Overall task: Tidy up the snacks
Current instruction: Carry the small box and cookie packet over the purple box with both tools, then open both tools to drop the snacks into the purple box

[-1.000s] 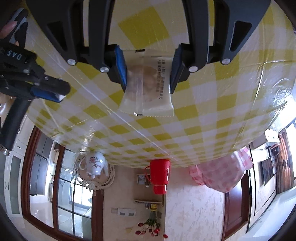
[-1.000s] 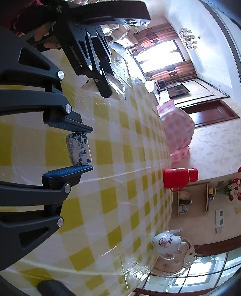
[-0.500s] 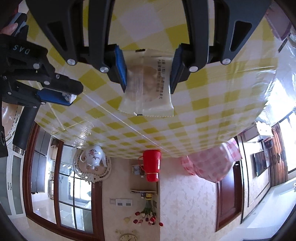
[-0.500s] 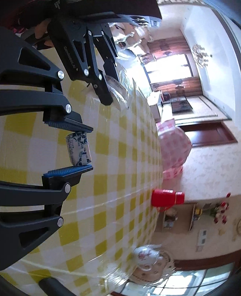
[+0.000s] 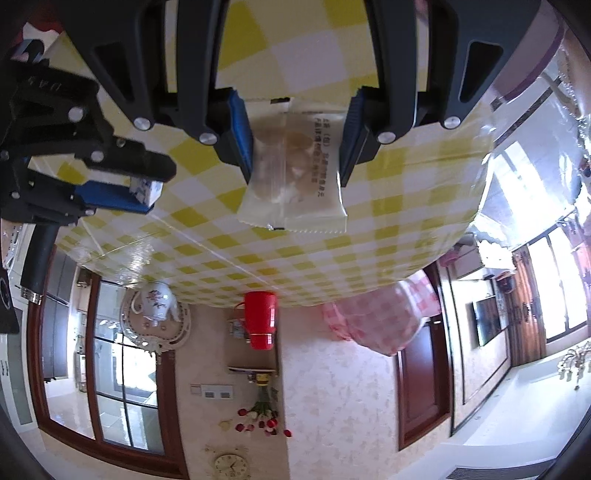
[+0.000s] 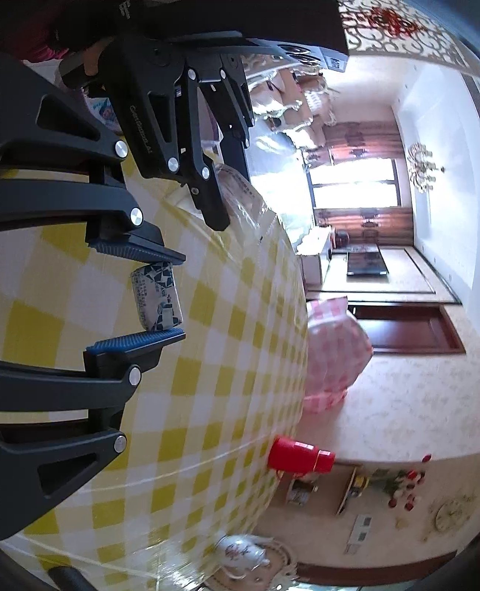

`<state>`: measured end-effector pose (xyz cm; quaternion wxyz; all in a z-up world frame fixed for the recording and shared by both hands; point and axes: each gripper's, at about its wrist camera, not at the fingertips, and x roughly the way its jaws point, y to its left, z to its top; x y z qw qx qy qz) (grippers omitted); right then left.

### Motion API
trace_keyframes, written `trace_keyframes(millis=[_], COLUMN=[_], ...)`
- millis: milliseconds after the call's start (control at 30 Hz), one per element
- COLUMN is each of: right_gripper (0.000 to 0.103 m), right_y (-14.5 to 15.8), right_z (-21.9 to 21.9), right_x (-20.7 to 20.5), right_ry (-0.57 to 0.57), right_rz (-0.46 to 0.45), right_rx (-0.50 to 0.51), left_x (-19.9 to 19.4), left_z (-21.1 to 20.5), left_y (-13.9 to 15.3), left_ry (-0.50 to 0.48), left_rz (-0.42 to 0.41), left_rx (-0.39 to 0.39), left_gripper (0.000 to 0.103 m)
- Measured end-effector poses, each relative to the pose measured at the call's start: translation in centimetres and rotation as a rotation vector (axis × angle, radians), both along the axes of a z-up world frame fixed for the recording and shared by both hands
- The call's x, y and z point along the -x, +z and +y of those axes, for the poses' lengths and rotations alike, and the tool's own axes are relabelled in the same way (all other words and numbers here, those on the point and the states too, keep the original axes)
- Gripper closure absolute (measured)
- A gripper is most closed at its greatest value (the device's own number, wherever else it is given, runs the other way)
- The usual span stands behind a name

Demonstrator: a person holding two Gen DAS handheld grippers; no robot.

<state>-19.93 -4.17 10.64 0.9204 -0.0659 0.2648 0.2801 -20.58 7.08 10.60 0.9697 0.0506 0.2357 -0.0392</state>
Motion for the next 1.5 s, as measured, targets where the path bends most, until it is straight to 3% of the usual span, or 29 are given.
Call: trace_keyframes(millis=[167, 333, 567, 733, 767, 800, 833, 867, 933, 1033, 1167, 1233, 1300, 1500], right_gripper=[0.068, 0.068, 0.068, 0.066, 0.061, 0.055, 0.04, 0.027, 0.016, 0.017, 0.016, 0.016, 0.016, 0.016], right_y=[0.3, -0.6, -3.0, -4.7, -4.9, -4.9, -4.8, -4.6, -4.1, -3.3, -3.5, -4.1, -4.9, -7.6], right_z=[3.6, 9.3, 17.7, 22.0, 22.4, 22.9, 23.1, 23.1, 23.0, 22.5, 22.3, 22.4, 22.8, 23.3], right_x=[1.8, 4.3, 8.1, 10.1, 10.3, 10.5, 10.7, 10.8, 10.6, 10.3, 9.8, 9.4, 8.9, 7.6], right_ry=[0.085, 0.24, 0.47, 0.571, 0.584, 0.6, 0.602, 0.591, 0.542, 0.478, 0.471, 0.448, 0.422, 0.332], right_rz=[-0.005, 0.026, 0.105, 0.169, 0.181, 0.194, 0.188, 0.174, 0.139, 0.109, 0.21, 0.26, 0.316, 0.446], right_rx=[0.027, 0.083, 0.149, 0.184, 0.182, 0.185, 0.187, 0.187, 0.199, 0.206, 0.2, 0.227, 0.27, 0.377], left_x=[2.8, 5.5, 8.7, 11.9, 12.5, 12.8, 13.2, 13.8, 14.5, 15.1, 14.4, 13.5, 12.0, 10.0], left_z=[2.8, 7.6, 16.2, 20.0, 20.6, 21.0, 21.3, 21.5, 21.3, 21.0, 21.1, 21.7, 22.3, 22.9], left_y=[-0.1, -0.7, -1.4, -1.0, -0.5, -0.1, 0.5, 1.1, 2.1, 2.9, 1.3, -0.1, -2.2, -7.0], left_ry=[0.055, 0.141, 0.215, 0.216, 0.22, 0.215, 0.224, 0.244, 0.27, 0.342, 0.562, 0.55, 0.513, 0.534], left_rz=[-0.004, 0.035, 0.12, 0.094, 0.07, 0.057, 0.049, 0.029, -0.006, -0.03, 0.072, 0.158, 0.297, 0.519], left_rx=[-0.031, -0.068, -0.031, 0.043, 0.055, 0.065, 0.065, 0.056, 0.032, -0.006, -0.038, 0.011, 0.085, 0.128], left_gripper=[0.06, 0.06, 0.06, 0.059, 0.055, 0.032, 0.001, 0.002, 0.002, 0.002, 0.002, 0.002, 0.002, 0.002])
